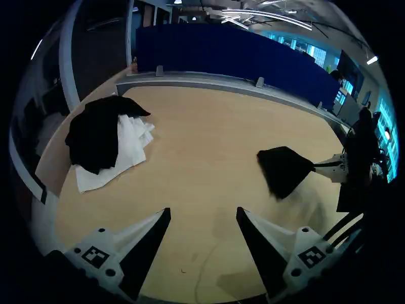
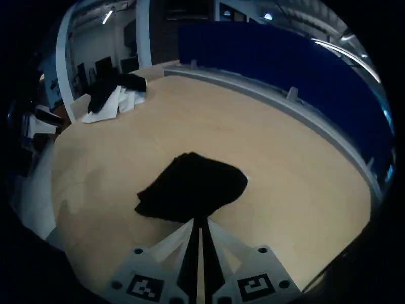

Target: Fold towel

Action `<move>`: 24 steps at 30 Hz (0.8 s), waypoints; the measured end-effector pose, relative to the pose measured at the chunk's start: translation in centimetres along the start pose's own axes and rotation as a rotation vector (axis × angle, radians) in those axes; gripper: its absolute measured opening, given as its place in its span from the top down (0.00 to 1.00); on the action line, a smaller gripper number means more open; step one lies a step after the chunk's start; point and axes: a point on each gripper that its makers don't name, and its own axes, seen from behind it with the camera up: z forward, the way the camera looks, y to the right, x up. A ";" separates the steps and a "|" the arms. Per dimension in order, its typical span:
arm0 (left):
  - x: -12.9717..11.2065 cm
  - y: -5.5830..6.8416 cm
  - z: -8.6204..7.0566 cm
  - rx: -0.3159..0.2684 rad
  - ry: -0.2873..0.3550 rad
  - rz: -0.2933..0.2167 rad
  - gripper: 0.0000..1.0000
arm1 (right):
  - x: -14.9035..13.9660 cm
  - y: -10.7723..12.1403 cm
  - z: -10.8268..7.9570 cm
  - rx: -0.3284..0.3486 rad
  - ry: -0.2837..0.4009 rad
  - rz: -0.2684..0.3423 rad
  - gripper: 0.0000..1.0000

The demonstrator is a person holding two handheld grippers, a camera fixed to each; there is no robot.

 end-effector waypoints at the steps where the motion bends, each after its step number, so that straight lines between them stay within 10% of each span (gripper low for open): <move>1: 0.2 0.1 -0.1 -0.001 0.005 0.001 0.04 | 1.0 0.1 -0.3 -0.001 0.018 0.001 0.96; 11: 2.9 1.3 -1.1 -0.019 0.057 0.017 0.03 | 9.6 1.3 -4.0 -0.020 0.175 0.001 0.96; 24: 4.3 2.9 -1.4 -0.044 0.081 0.032 0.04 | 11.6 3.8 -6.1 -0.059 0.221 0.019 0.97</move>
